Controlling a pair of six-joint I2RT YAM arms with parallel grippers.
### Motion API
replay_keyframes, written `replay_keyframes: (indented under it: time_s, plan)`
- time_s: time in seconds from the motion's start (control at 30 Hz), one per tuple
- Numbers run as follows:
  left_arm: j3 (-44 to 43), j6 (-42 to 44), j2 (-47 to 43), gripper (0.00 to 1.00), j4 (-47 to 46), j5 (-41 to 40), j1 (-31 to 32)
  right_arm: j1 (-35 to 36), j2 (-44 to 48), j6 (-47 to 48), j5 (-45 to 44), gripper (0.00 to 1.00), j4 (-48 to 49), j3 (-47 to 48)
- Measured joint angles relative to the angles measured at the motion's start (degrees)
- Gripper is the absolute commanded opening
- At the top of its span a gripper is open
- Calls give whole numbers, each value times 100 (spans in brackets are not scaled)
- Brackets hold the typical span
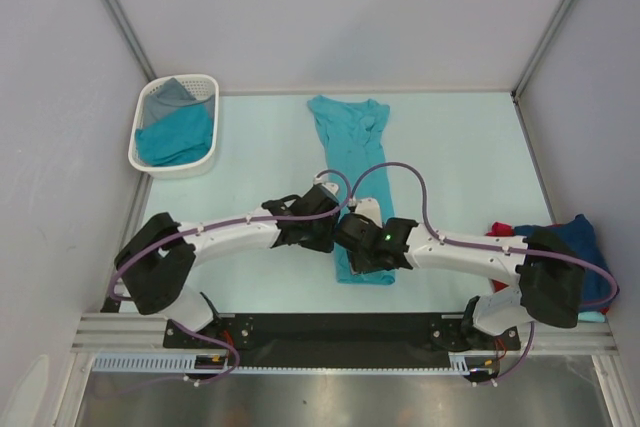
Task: Fold and stack the t-shirts
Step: Grab the bottom of the folded rectangular tshirt with both arms
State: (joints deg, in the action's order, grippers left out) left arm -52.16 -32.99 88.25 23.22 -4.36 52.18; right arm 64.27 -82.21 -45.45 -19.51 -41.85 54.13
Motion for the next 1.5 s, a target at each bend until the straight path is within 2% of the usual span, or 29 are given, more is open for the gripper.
replay_keyframes:
  time_s: [0.17,0.5,0.83,1.0,1.2,1.5]
  plan:
    - [-4,0,210,43,-188,28,-2,249,-160,-96,-118,54,-46,481]
    - [-160,-24,748,43,-348,332,-201,282,-647,-466,-363,53,-330,483]
    - [-459,-42,789,43,-634,704,-664,573,-649,-245,-361,53,-271,483]
    - [-846,0,1150,43,-660,837,-855,599,-649,-199,-361,53,-249,483]
    - [-1209,-2,1735,41,-584,1115,-887,597,-658,-111,-361,52,-179,483]
    - [-1547,0,1987,41,-505,1237,-929,468,-968,122,-350,50,-48,695]
